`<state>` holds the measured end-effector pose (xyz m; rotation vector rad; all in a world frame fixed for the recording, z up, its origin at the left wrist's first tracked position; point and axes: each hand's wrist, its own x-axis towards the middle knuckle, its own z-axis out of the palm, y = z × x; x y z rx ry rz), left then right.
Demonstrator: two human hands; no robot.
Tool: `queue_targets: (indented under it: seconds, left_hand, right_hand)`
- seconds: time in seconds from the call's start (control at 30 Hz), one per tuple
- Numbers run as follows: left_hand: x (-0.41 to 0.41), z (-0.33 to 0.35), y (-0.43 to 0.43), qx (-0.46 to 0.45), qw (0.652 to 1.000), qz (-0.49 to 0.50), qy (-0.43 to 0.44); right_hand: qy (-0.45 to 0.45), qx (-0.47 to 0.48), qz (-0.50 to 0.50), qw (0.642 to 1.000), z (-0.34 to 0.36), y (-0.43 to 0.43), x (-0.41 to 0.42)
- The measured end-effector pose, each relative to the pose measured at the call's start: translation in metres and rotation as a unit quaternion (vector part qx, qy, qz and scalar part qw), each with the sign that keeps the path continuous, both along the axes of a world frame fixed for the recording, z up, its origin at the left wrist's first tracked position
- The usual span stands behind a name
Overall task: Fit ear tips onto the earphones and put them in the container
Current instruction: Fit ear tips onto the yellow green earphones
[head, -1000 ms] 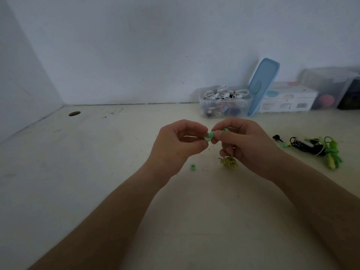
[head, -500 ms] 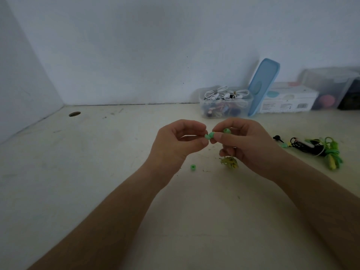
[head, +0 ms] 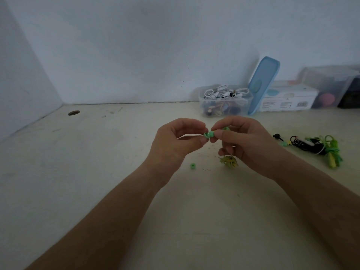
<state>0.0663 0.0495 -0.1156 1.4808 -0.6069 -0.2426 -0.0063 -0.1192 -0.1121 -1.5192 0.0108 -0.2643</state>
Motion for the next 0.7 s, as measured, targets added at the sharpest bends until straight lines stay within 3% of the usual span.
queue_targets:
  seconds: [0.7]
  left_hand:
    - [0.0022,0.0027,0.0053,-0.003,0.999,-0.040,0.022]
  right_hand:
    - [0.016,-0.012,0.022,1.000,-0.0012,-0.0038,0.0002]
